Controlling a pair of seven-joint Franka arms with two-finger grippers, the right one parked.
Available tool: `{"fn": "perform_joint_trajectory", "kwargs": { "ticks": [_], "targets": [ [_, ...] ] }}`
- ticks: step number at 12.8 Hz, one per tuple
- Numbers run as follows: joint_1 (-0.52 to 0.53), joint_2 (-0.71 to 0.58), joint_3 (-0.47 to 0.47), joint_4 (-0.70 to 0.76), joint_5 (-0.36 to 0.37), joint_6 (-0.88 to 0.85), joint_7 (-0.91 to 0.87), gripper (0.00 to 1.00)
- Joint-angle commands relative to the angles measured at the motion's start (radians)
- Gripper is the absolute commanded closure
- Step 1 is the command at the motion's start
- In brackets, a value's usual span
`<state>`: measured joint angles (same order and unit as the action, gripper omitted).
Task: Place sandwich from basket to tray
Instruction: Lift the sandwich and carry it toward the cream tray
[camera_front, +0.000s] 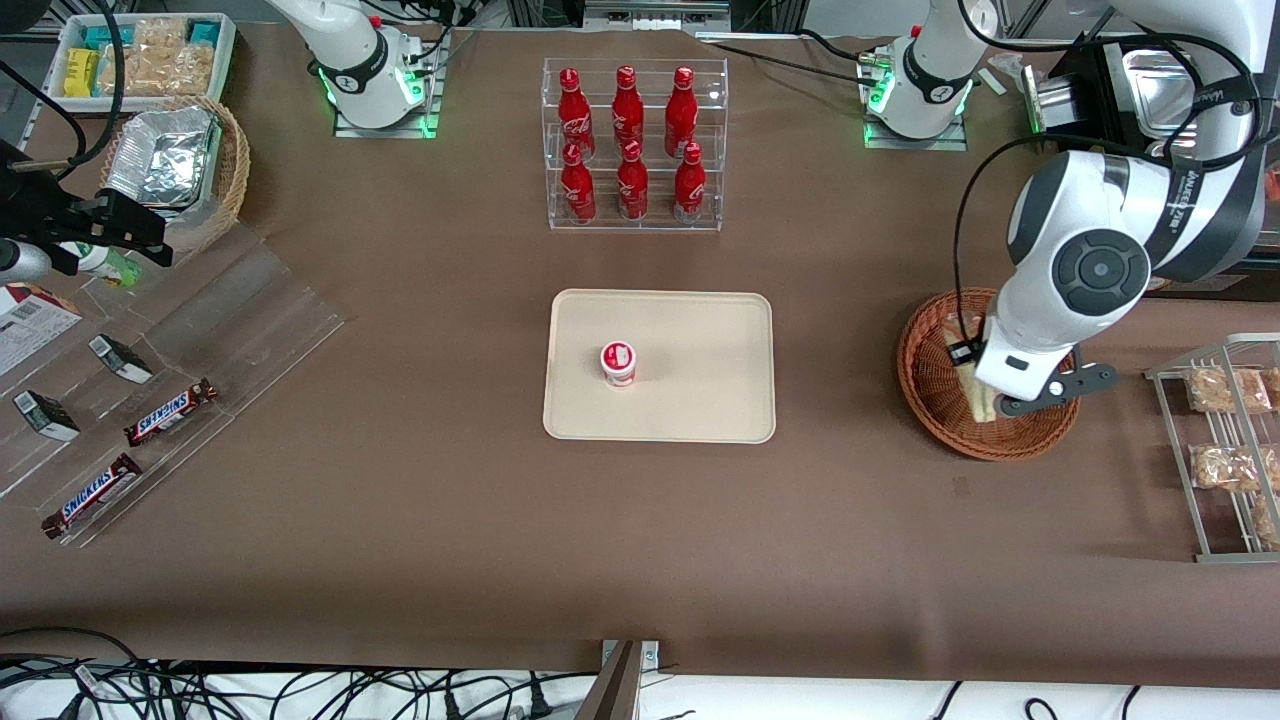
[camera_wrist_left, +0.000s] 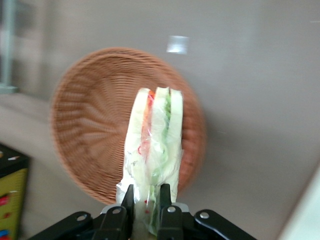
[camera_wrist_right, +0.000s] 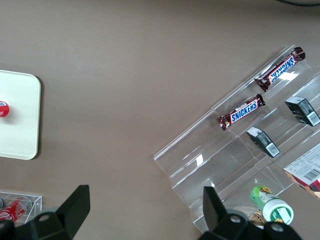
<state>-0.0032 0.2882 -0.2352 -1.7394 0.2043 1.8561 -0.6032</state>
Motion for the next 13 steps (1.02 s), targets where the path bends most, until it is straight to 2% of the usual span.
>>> {"fn": "perform_joint_trajectory", "kwargs": {
  "ticks": [1, 4, 8, 11, 13],
  "targets": [
    [-0.003, 0.009, -0.117, 0.046, -0.034, -0.023, 0.022, 0.78],
    [-0.008, 0.034, -0.211, 0.044, -0.089, 0.047, 0.022, 0.78],
    [-0.032, 0.104, -0.283, 0.028, -0.092, 0.201, -0.039, 0.78],
    [-0.102, 0.129, -0.280, -0.015, -0.048, 0.297, -0.174, 0.78],
    [-0.144, 0.155, -0.280, -0.022, 0.030, 0.317, -0.260, 0.78]
  ]
}}
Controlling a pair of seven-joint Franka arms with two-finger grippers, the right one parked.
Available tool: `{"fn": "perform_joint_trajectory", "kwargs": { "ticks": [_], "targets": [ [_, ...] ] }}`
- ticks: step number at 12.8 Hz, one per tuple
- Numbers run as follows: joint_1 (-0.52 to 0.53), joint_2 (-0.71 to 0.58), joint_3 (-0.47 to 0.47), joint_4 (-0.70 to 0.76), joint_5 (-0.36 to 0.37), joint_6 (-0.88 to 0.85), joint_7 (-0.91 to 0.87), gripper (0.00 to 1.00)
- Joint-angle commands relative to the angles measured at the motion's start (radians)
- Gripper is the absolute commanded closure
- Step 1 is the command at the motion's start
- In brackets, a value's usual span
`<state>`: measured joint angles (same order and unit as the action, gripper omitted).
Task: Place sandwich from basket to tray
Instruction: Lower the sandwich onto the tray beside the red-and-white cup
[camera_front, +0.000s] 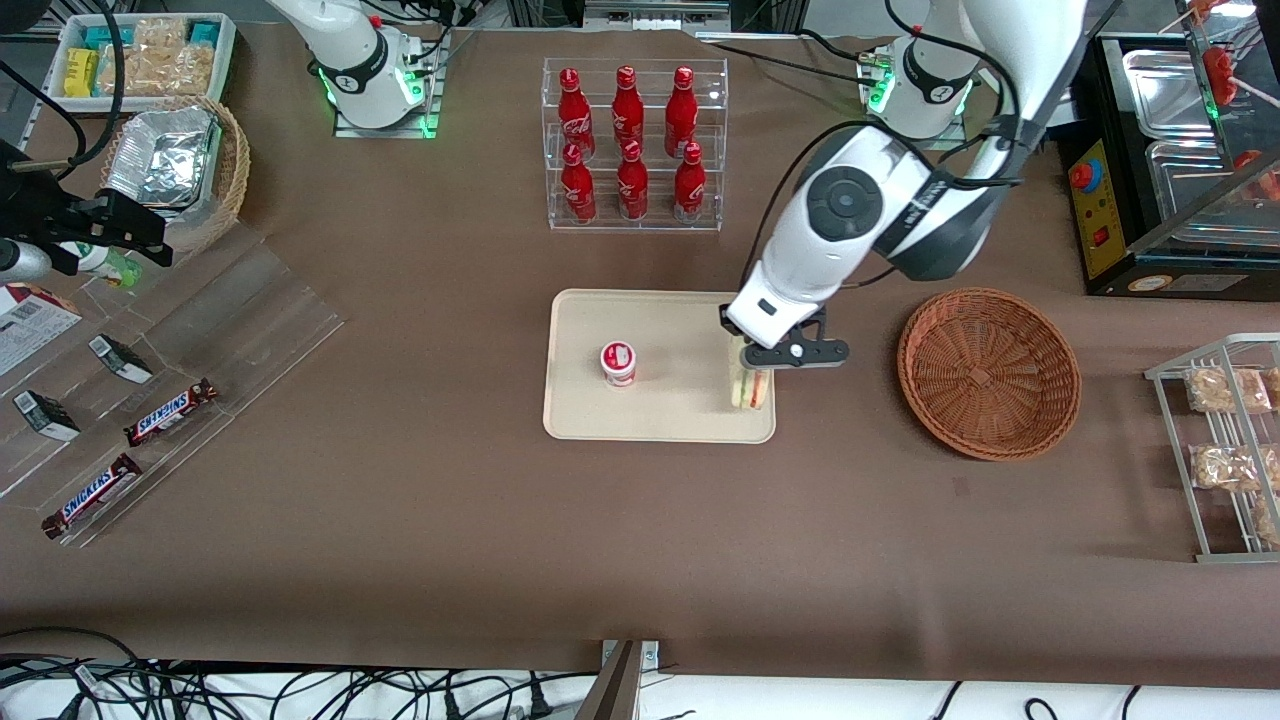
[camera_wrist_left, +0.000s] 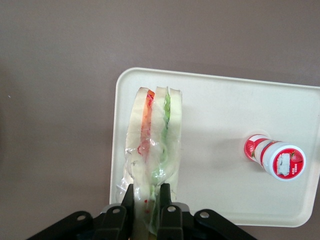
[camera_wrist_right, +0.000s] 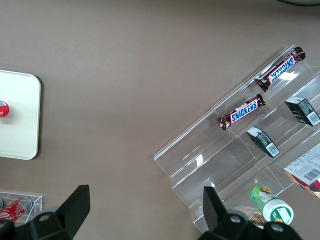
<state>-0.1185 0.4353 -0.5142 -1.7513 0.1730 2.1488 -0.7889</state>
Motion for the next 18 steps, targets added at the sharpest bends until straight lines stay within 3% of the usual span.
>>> {"fn": "perform_joint_trajectory", "kwargs": {
  "ticks": [1, 5, 11, 18],
  "targets": [
    [-0.047, 0.031, -0.001, -0.010, 0.103, 0.045, -0.111, 0.78],
    [-0.064, 0.103, -0.001, -0.014, 0.248, 0.108, -0.239, 0.78],
    [-0.081, 0.148, -0.001, -0.019, 0.350, 0.129, -0.320, 0.78],
    [-0.090, 0.172, -0.001, -0.017, 0.361, 0.143, -0.329, 0.73]
  ]
}}
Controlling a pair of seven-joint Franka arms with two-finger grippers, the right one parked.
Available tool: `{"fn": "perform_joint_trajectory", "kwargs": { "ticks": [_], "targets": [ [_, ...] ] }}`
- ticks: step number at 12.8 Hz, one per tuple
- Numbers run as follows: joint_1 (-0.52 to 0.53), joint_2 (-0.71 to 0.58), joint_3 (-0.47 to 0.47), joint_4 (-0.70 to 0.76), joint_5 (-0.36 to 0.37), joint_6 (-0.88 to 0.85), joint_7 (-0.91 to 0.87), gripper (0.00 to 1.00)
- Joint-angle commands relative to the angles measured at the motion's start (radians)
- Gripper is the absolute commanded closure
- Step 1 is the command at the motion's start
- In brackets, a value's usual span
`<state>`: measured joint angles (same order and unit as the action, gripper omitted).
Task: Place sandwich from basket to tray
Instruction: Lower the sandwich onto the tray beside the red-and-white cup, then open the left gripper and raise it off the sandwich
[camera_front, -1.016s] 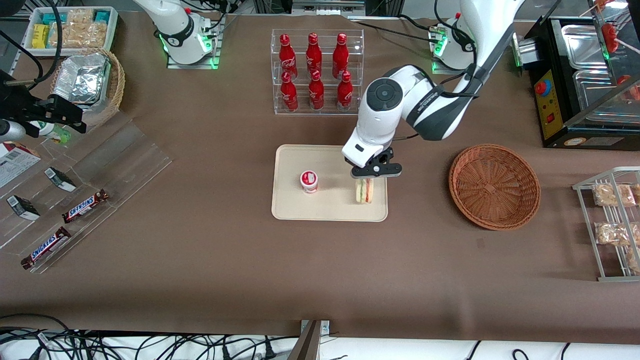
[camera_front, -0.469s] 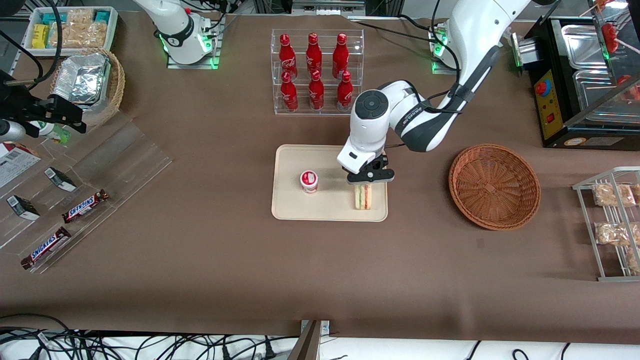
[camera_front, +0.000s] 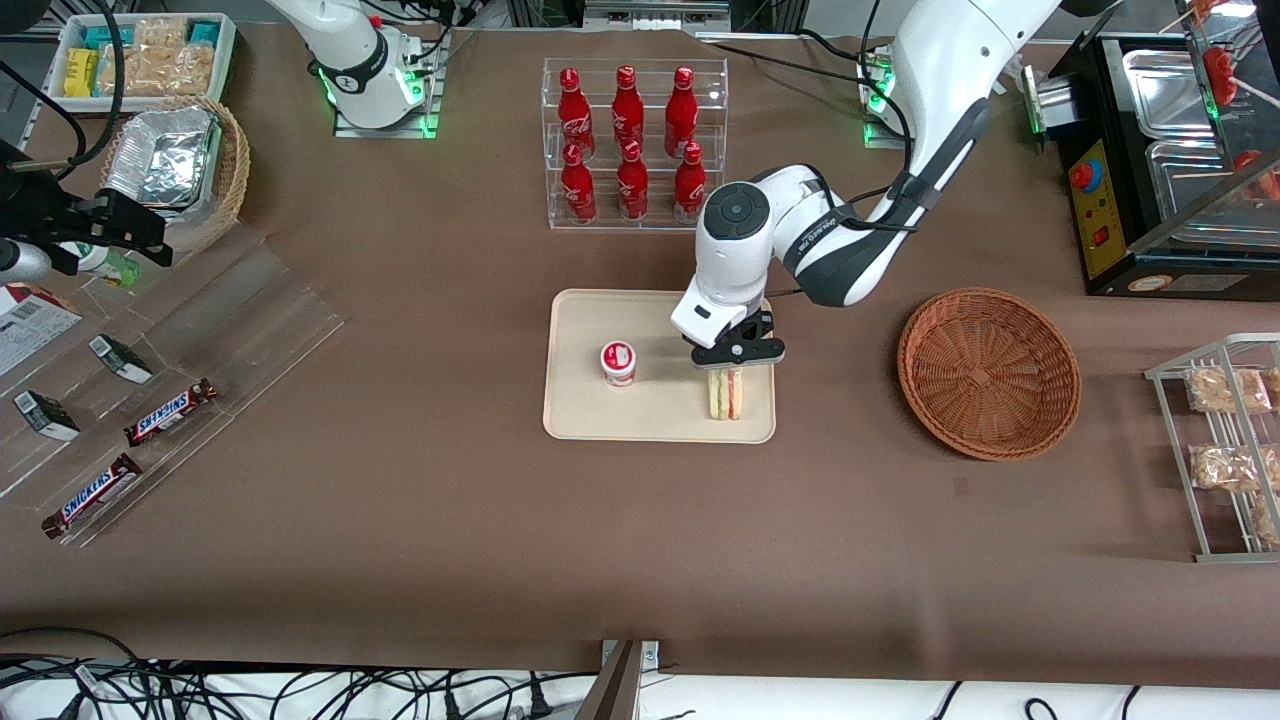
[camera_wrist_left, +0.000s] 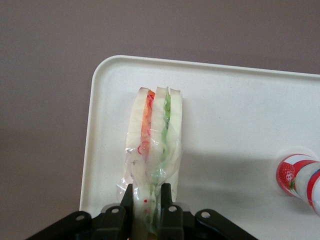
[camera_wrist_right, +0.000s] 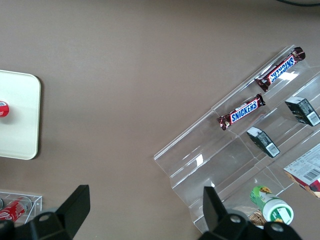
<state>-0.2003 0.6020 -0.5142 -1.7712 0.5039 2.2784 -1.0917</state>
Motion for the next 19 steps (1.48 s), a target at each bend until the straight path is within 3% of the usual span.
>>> {"fn": "perform_joint_trajectory", "kwargs": {
  "ticks": [1, 5, 7, 9, 11, 14, 19],
  "targets": [
    [-0.007, 0.005, -0.001, 0.002, 0.030, 0.013, -0.027, 0.70],
    [-0.005, 0.002, -0.001, 0.002, 0.030, 0.012, -0.025, 0.43],
    [0.002, -0.007, -0.003, 0.009, 0.028, 0.004, -0.025, 0.17],
    [0.007, -0.030, -0.006, 0.010, 0.027, 0.000, -0.028, 0.00],
    [0.010, -0.094, -0.009, 0.019, 0.004, -0.078, -0.028, 0.00],
    [0.048, -0.198, -0.018, 0.059, -0.128, -0.187, 0.025, 0.00],
    [0.137, -0.202, -0.017, 0.271, -0.246, -0.420, 0.195, 0.00]
  ]
}}
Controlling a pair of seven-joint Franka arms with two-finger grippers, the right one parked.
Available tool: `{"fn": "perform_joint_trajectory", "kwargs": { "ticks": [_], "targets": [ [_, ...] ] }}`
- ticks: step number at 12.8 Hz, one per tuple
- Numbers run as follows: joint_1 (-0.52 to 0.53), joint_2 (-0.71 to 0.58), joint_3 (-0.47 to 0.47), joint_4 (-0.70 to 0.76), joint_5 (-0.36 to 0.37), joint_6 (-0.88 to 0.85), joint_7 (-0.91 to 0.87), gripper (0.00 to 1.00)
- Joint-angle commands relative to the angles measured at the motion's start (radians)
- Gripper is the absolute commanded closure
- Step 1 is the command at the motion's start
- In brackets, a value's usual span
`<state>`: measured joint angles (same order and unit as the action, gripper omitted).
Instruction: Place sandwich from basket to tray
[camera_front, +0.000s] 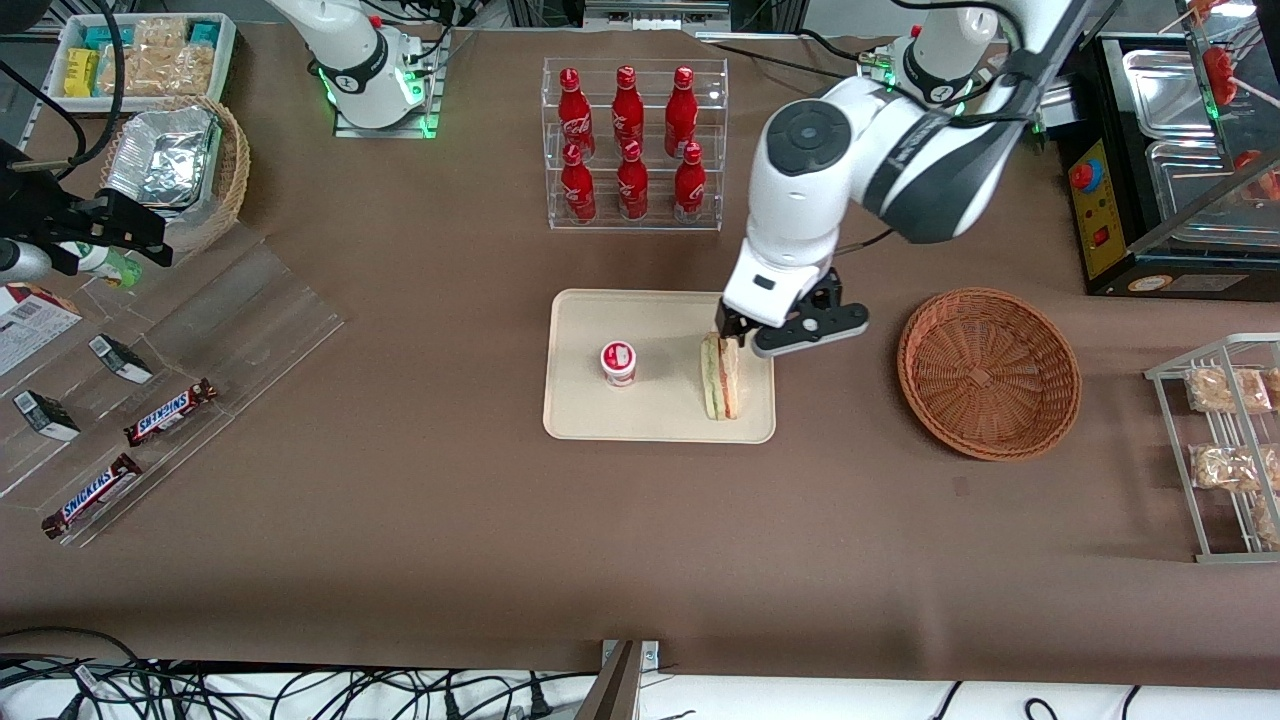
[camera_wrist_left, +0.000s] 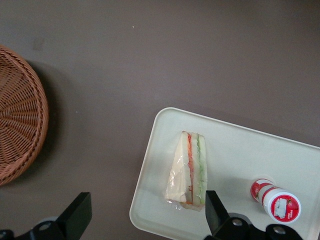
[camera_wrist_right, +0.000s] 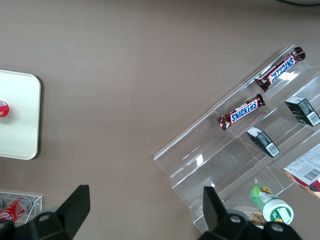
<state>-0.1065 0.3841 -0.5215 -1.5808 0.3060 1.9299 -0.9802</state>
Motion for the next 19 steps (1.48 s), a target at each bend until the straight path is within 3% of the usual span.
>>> {"fn": "perform_joint_trajectory", "kwargs": {
  "ticks": [1, 5, 7, 9, 13, 19],
  "targets": [
    [0.057, 0.018, -0.009, 0.115, -0.050, -0.104, 0.100, 0.00],
    [0.126, 0.004, 0.012, 0.154, -0.096, -0.176, 0.245, 0.00],
    [0.090, -0.004, 0.227, 0.270, -0.270, -0.329, 0.520, 0.00],
    [0.064, -0.004, 0.387, 0.332, -0.352, -0.440, 0.734, 0.00],
    [0.071, 0.004, 0.466, 0.328, -0.341, -0.428, 0.935, 0.00],
    [0.073, 0.028, 0.471, 0.326, -0.324, -0.338, 0.943, 0.00]
  ]
}}
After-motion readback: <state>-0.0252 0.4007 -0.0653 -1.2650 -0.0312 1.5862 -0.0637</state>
